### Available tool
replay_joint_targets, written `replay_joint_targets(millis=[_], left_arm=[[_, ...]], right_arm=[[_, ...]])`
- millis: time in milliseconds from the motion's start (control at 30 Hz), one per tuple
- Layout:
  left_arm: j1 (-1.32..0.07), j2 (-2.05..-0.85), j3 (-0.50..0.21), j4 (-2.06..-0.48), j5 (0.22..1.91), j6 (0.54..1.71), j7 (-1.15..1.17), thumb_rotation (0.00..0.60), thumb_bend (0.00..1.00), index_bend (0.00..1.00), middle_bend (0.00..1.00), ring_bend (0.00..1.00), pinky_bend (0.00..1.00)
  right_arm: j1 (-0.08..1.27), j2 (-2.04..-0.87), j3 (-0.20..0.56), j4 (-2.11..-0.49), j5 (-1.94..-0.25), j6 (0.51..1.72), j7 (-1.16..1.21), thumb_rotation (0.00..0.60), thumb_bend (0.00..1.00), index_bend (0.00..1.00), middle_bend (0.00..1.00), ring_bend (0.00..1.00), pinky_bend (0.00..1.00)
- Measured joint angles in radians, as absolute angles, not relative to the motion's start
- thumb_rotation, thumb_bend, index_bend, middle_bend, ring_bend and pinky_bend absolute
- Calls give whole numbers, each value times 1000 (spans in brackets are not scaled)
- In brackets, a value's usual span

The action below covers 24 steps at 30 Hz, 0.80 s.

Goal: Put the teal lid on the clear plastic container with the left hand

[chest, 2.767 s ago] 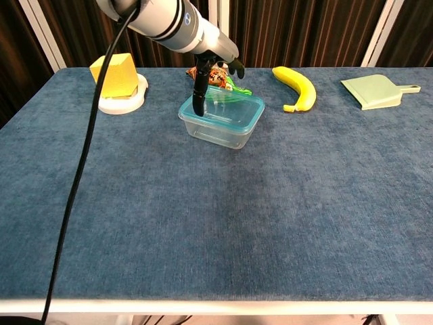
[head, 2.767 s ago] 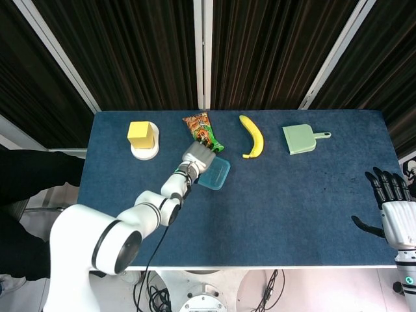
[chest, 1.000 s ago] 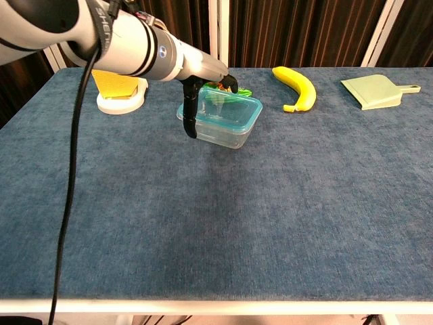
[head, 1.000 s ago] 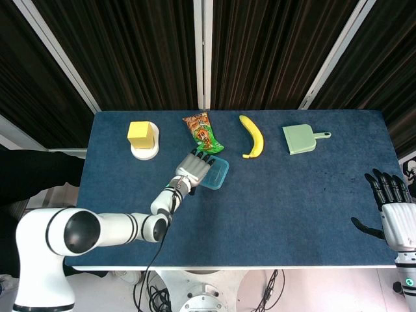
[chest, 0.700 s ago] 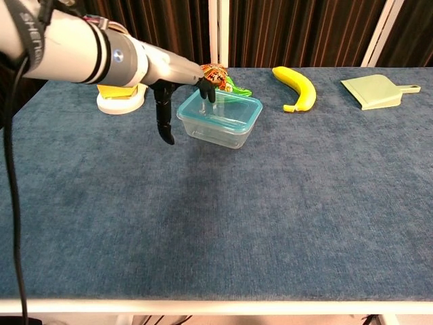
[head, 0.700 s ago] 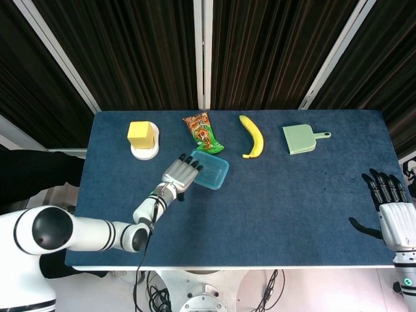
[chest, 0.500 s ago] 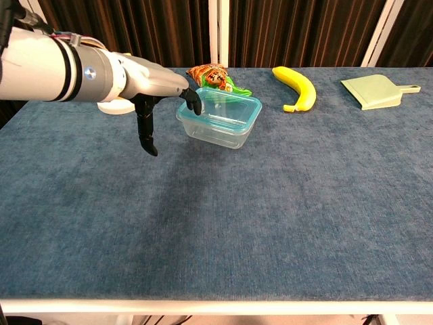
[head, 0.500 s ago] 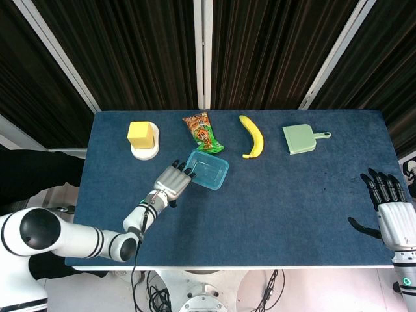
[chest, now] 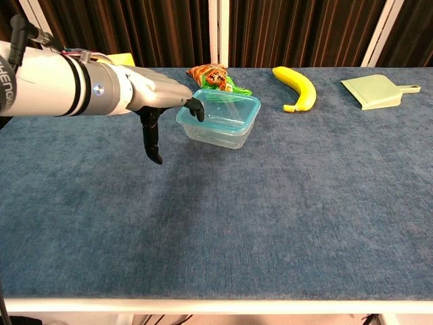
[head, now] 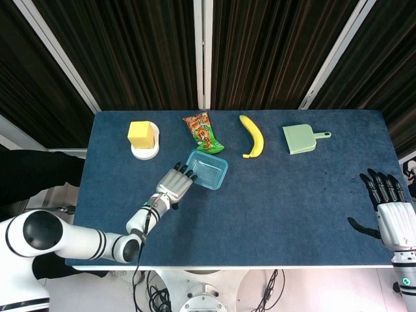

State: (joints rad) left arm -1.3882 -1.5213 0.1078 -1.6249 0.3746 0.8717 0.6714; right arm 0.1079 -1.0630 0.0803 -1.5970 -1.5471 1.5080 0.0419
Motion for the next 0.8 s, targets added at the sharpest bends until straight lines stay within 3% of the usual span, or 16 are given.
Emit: replay_joint_targets(millis=[800], left_arm=[[-1377, -1556, -6, -1652, 446, 914, 740, 600, 0, 171, 112, 0, 49]], right_arm=[[102, -1062, 78, -1593, -1544, 1511, 46, 600, 77, 0, 0, 0, 0]])
